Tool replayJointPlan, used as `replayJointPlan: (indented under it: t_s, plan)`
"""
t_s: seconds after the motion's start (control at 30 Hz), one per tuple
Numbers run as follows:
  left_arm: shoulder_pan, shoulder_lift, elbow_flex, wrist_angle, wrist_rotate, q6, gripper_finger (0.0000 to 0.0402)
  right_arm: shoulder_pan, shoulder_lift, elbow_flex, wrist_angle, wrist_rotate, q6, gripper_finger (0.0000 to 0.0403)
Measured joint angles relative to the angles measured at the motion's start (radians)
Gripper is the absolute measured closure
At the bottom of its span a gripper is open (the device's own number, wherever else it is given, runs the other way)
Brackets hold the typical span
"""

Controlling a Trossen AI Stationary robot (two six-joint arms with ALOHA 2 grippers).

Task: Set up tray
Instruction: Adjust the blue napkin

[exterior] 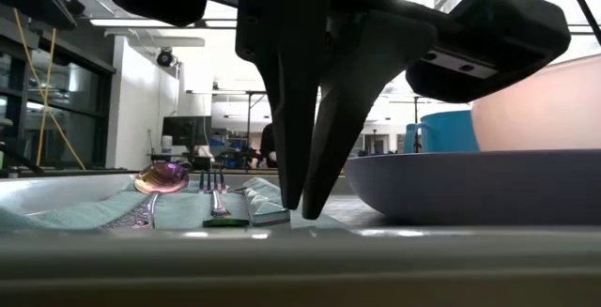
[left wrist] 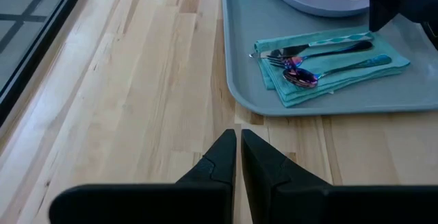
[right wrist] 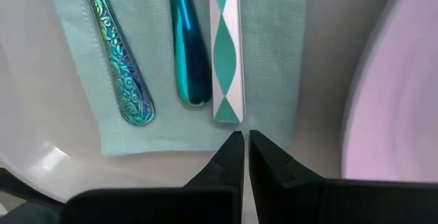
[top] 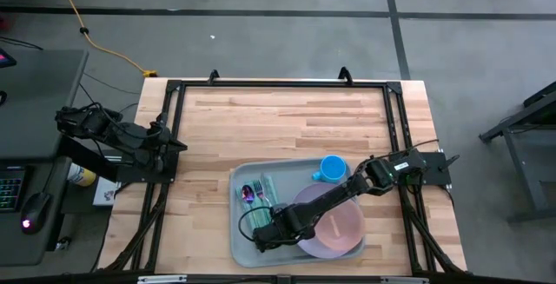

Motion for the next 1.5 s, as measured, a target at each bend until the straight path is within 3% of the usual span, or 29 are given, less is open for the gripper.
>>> replayJointPlan:
  t_s: [0.47,1.5]
  plan:
    - [0.000,0.000,0.000,0.000,-0.002,0.000,0.0346,0.000,0.031,0.001,0.125,-0.030,-0.004,0.0403]
    - [0.000,0.000,0.000,-0.002,0.006,0.000,0.0346,-0.029,0.090,0.003,0.388,0.030,-0.080,0.0403]
